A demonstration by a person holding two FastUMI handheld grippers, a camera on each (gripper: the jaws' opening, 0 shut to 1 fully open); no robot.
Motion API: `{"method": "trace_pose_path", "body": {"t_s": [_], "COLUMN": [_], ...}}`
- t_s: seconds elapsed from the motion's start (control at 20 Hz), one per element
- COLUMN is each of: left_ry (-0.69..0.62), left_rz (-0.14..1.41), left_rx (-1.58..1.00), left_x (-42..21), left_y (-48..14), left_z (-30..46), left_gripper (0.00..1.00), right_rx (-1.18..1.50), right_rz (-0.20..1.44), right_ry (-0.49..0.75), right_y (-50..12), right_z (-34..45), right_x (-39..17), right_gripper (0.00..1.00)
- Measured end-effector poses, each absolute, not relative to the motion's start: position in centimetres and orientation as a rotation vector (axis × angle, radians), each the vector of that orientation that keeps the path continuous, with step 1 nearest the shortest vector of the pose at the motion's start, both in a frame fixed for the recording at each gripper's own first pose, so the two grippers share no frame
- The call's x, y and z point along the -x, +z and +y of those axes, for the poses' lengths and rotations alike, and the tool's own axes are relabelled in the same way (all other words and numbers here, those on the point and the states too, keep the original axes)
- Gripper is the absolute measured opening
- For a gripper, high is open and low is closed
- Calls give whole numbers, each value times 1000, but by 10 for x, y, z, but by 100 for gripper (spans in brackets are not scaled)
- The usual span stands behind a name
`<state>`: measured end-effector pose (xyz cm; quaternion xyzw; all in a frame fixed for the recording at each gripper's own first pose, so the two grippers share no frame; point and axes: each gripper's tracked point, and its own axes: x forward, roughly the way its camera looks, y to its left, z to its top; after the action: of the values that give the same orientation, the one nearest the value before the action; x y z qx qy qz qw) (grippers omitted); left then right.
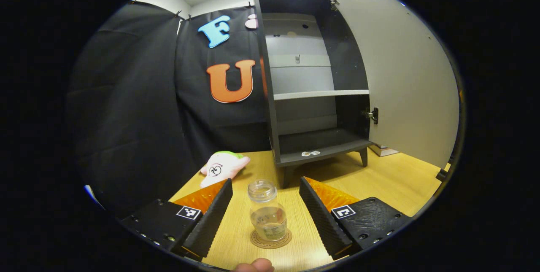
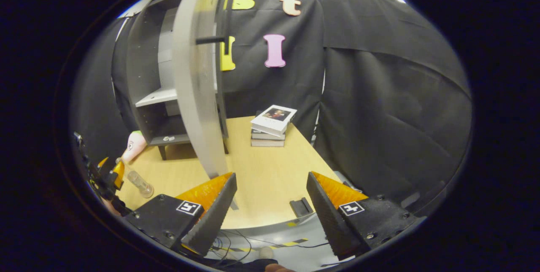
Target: Open the cabinet door with the right hand, grasp the bottle in the cabinet with the left hand and place it on the coaster, then close the cabinet door with the right hand.
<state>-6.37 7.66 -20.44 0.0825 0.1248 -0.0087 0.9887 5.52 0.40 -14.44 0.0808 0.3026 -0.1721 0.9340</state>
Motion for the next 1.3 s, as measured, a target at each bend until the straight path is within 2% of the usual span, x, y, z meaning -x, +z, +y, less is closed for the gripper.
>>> {"method": "trace_pose_path", "body": {"t_s": [0.2,0.3,0.4,0.5,0.6,0.65,0.75,0.8,0.9,1.3], "left_ry": [-33,-64,-94,-116,-108,-123,-168,-180,-204,-108], "left_rz": [205,184,141,177,198,199,200,204,197,193], "left_rx": [-172,-155,-156,-144,-112,-86,-76,-83,-82,-44], "left_x": [58,51,38,28,25,22,22,22,24,25], "left_y": [-133,-99,-64,-61,-56,-53,-49,-48,-48,-56], "left_z": [30,-1,-27,-44,-51,-56,-64,-62,-59,-5], "left_gripper": [96,100,96,96,96,96,100,100,96,96], "right_rx": [-259,-318,-326,-276,-197,-158,-26,15,-16,-49], "right_rz": [525,455,368,307,317,297,254,240,239,239], "right_ry": [-313,-266,-191,-92,29,75,54,48,96,194], "right_y": [-130,-110,-80,-65,-63,-53,-35,-31,-34,-25], "right_z": [-36,-42,-43,-36,-15,-2,5,11,40,106], "right_x": [-91,-121,-151,-170,-175,-174,-172,-169,-170,-183], "right_gripper": [100,100,100,100,98,100,100,94,93,93]}}
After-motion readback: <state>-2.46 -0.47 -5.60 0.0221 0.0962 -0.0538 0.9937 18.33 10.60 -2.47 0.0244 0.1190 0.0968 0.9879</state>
